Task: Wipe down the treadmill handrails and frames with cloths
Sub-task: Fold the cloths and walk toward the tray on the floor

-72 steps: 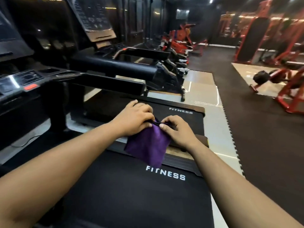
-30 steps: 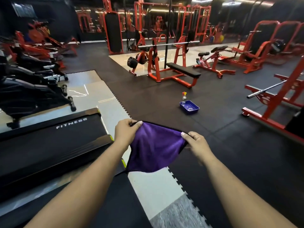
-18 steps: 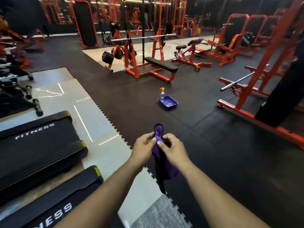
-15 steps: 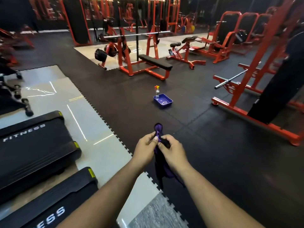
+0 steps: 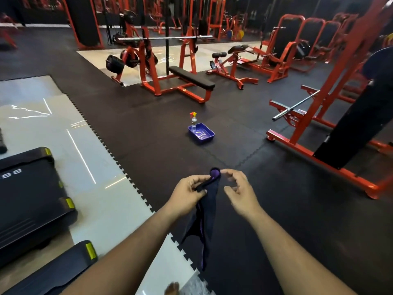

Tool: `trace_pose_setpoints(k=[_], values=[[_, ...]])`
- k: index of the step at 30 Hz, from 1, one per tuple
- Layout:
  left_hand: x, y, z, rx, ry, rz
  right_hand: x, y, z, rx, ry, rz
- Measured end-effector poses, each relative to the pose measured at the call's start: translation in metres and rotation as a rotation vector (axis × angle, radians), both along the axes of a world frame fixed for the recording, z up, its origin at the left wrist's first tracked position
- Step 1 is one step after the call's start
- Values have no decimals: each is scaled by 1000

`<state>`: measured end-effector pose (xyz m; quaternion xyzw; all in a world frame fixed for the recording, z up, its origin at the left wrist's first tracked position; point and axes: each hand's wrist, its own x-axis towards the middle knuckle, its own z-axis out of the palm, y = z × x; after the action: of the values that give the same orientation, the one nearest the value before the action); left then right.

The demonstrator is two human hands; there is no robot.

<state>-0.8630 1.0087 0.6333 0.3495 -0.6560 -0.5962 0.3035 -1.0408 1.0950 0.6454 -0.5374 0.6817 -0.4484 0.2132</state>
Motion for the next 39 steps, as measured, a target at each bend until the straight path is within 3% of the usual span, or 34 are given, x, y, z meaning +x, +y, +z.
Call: trace_pose_setpoints(k=[4,7,10,13,15,20,23,25,28,30,31,35,39], values=[[-25,-90,6,-66,-47,-43,-53,-76,-4,118,515,99],[-40,-156,18,-177,-158,-93,-83,-125,3,212,939,34],[-57,-221,30,-444,-463,-160,-109,-172,16,184,1053,9],[-82,-278,38,-597,-667,-129,-125,-215,26,103,944,26],[-103,-315,41,-580,-637,-92,-141,-245,31,58,778,0],[-176,-386,61,-280,-137,-127,-205,-325,50,-113,114,-38],[-234,-418,86,-117,69,-65,-247,-377,67,-271,-296,-9],[-275,-444,104,14,181,-33,-281,-409,69,-182,-464,30],[-316,-489,120,145,367,40,-317,-442,43,142,-518,171],[-333,-524,111,235,436,65,-339,-472,18,248,-529,192],[-337,-536,99,306,403,48,-344,-485,9,244,-587,167],[-345,-568,3,561,-52,-5,-362,-560,-19,241,-684,33],[-366,-621,-58,558,-53,32,-395,-631,-53,371,-568,-40]])
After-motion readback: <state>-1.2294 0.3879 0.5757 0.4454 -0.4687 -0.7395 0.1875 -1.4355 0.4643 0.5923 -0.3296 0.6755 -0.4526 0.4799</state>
